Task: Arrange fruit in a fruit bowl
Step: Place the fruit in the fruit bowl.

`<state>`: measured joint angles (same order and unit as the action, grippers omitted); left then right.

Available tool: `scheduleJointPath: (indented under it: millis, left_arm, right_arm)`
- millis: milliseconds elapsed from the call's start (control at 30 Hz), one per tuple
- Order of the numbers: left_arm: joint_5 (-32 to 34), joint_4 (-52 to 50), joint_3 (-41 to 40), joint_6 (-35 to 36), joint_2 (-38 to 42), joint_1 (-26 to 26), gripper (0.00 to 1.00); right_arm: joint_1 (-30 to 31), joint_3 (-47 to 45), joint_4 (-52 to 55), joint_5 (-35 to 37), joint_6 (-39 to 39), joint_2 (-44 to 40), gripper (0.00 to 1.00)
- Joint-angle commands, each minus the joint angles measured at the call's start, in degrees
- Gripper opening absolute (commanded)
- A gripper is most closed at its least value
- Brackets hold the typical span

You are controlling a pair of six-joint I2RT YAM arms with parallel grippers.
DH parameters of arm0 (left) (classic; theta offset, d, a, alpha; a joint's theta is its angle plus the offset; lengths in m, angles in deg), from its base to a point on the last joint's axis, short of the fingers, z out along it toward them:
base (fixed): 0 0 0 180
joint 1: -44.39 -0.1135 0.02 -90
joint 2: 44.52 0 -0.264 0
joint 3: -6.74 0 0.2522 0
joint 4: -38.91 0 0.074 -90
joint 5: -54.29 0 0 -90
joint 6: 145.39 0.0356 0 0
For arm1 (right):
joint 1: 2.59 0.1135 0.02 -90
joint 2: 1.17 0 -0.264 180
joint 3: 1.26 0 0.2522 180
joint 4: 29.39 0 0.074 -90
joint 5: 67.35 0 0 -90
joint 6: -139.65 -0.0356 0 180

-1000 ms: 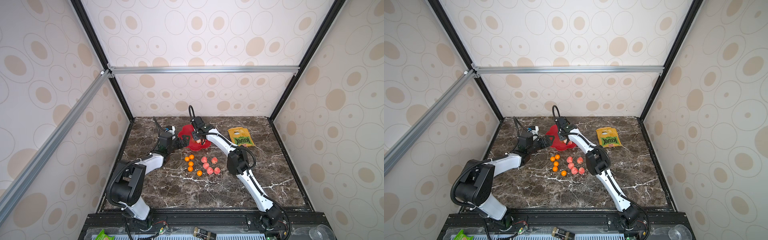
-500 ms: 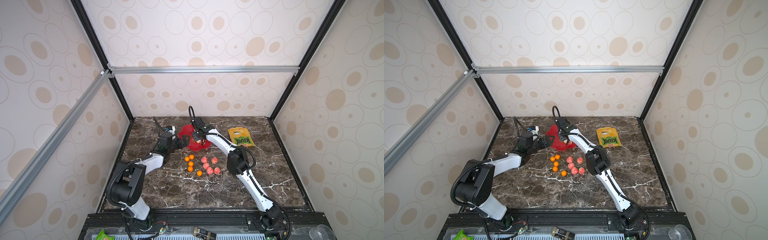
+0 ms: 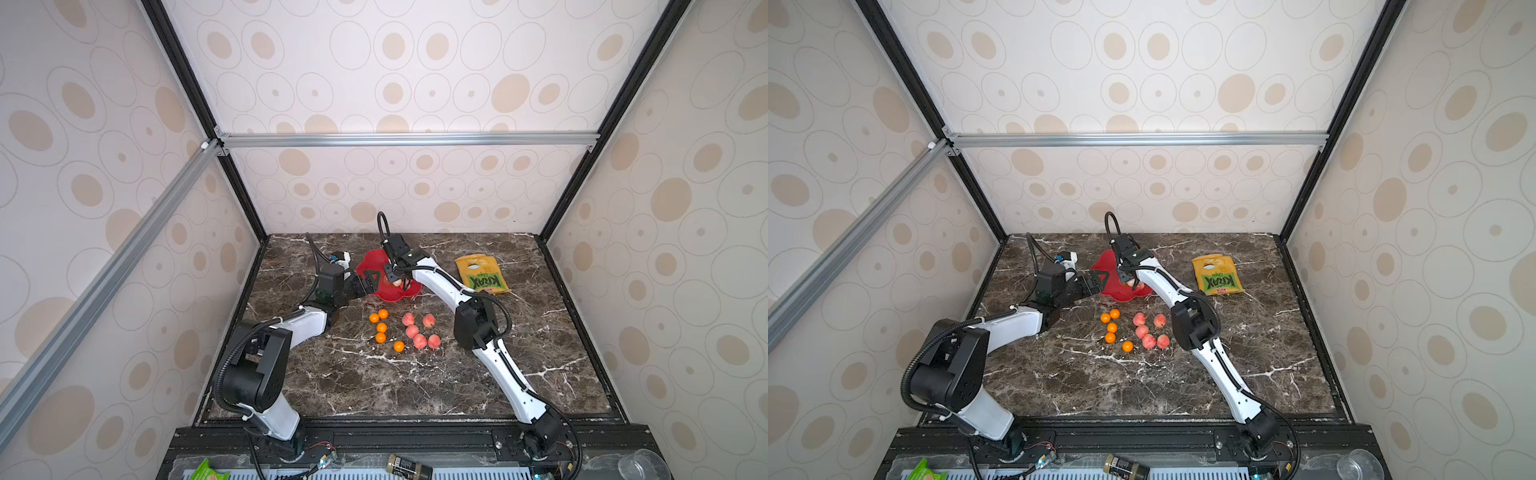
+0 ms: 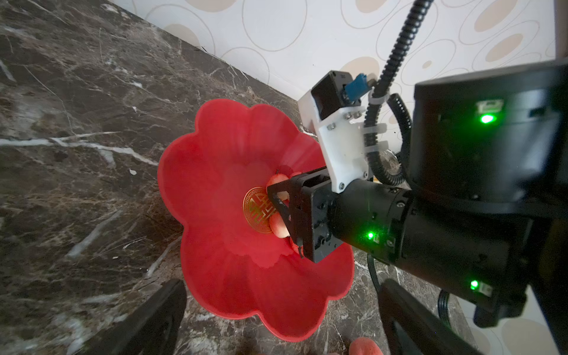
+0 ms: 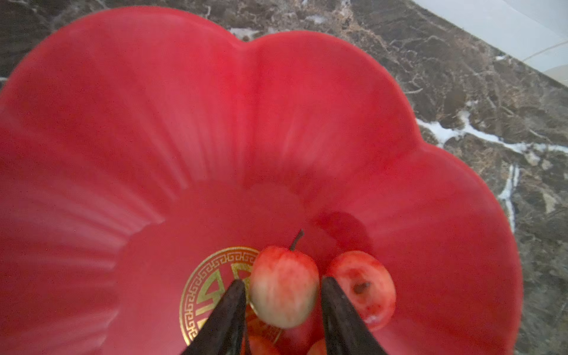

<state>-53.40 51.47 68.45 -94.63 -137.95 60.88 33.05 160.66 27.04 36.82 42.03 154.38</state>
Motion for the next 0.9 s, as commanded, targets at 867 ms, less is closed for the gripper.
scheduleJointPath:
  millis: [867]
  left_arm:
    - [-0.77,-2.99,-2.16,-0.76,9.83,-0.47,0.98]
  right_arm:
    - [-0.19,-4.11,1.64,-1.42,0.20,-11.65,0.49]
